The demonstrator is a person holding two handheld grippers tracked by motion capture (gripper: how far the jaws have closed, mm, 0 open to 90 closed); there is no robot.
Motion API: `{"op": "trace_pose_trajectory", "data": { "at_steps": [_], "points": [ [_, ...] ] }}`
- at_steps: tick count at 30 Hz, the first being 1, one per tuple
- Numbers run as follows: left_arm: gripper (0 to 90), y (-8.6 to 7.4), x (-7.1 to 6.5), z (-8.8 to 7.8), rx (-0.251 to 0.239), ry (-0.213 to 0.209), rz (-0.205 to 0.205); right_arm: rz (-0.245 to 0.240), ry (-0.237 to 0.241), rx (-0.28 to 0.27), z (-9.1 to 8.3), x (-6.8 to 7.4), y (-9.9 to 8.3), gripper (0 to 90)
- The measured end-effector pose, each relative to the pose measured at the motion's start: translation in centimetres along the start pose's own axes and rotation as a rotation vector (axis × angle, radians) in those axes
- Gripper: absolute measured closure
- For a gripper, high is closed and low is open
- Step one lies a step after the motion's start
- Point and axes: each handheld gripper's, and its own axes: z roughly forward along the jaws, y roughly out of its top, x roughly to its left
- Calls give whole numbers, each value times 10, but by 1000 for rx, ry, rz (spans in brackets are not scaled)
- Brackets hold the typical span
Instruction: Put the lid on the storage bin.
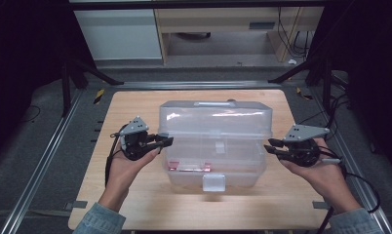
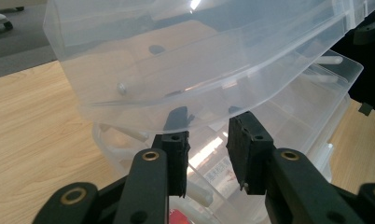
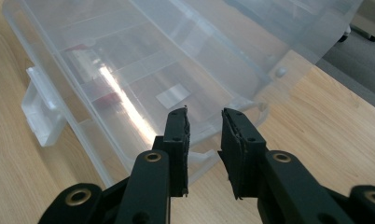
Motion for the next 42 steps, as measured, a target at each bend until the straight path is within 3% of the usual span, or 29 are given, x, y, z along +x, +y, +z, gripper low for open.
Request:
{"op": "trace_pose_trajectory", "data": {
  "at_steps": [8,9,14,23,42],
  "points": [
    [669,-8,-4,-7,6,13,11,24,-8,-14,0,2,-5,715],
    [669,-8,-4,-8,-11,-6,8,24,-10,-18,0,4,-5,715],
    [670,-12,-4,-16,-6,12,8,22,-11,-20,0,5,-6,723],
    [672,-22,3,-22,-20,29,-30,31,-13,-15,-1,7,-12,747],
    [664,-33,5,-21,-19,26,-42,80,-29,-37,-6,8,-29,742]
  ]
}}
